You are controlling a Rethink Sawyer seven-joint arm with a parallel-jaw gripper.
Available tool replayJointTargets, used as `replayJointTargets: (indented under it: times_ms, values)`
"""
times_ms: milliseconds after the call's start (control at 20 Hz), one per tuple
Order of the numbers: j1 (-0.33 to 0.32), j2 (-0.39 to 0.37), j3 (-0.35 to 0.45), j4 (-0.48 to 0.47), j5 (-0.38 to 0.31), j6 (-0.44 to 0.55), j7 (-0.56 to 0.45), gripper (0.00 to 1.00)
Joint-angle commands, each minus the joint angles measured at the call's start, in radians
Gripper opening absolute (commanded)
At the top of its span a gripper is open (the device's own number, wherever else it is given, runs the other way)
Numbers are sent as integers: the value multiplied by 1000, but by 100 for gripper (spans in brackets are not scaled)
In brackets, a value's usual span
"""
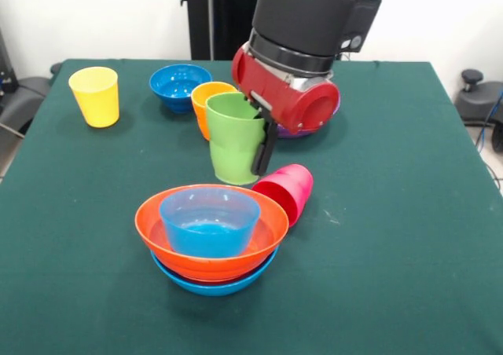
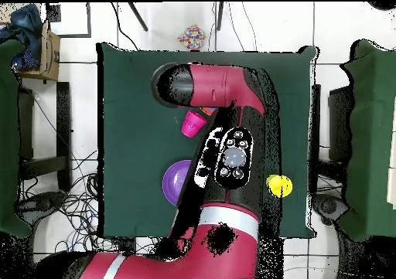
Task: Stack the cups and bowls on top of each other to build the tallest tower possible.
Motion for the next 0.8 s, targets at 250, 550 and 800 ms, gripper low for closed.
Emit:
replayJointTargets:
  times_ms: [250, 550, 800]
  values:
    - [-57, 46, 103, 80, -61, -67, -119, 0]
    - [-60, 45, 109, 88, -65, -80, -114, 0]
    - [-54, 55, 107, 93, -67, -105, -95, 0]
